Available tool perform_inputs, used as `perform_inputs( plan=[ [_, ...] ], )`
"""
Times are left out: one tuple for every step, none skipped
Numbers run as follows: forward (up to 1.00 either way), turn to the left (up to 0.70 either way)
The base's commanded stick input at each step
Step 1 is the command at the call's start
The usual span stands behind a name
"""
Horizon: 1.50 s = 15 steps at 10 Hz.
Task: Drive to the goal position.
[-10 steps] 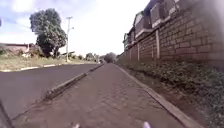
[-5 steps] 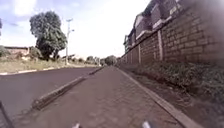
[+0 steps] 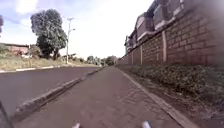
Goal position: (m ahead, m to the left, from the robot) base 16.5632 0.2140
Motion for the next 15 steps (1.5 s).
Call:
perform_inputs(
  plan=[
    [0.7,0.0],
    [0.7,0.0],
    [0.7,0.0],
    [0.7,0.0],
    [0.7,0.0],
    [0.7,0.0],
    [0.7,0.0],
    [0.7,0.0],
    [0.7,0.0],
    [0.7,0.0],
    [0.7,0.0],
    [0.7,0.0],
    [0.7,0.0],
    [0.7,-0.08],
    [0.7,-0.35]
  ],
)
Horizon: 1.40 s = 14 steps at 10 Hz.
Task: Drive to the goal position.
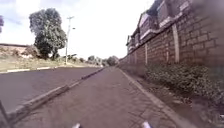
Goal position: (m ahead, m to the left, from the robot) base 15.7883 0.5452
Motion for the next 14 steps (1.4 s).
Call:
perform_inputs(
  plan=[
    [0.7,-0.26],
    [0.7,0.0],
    [0.7,0.0],
    [0.7,0.0],
    [0.7,0.0],
    [0.7,0.0],
    [0.7,0.0],
    [0.7,0.0],
    [0.7,0.0],
    [0.7,0.0],
    [0.7,0.0],
    [0.7,0.0],
    [0.7,0.0],
    [0.7,0.0]
  ],
)
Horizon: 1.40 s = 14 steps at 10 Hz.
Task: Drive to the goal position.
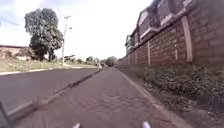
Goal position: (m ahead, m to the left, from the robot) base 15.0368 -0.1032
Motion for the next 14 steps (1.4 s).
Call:
perform_inputs(
  plan=[
    [0.7,0.0],
    [0.7,0.0],
    [0.7,0.0],
    [0.7,0.0],
    [0.7,0.0],
    [0.7,0.0],
    [0.7,0.0],
    [0.7,0.0],
    [0.7,0.0],
    [0.7,0.0],
    [0.7,0.0],
    [0.7,0.0],
    [0.7,0.0],
    [0.7,0.0]
  ],
)
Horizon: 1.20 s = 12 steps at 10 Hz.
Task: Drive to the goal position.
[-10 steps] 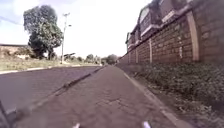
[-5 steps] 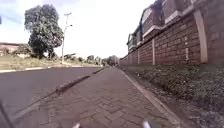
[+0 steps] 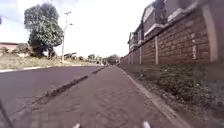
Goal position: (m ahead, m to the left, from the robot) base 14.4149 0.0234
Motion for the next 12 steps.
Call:
perform_inputs(
  plan=[
    [0.7,0.0],
    [0.7,0.0],
    [0.7,0.0],
    [0.7,0.0],
    [0.59,0.0],
    [0.35,0.0],
    [0.12,0.0],
    [0.0,0.0],
    [0.0,0.0],
    [0.0,0.0],
    [0.0,0.0],
    [0.0,0.0]
  ],
)
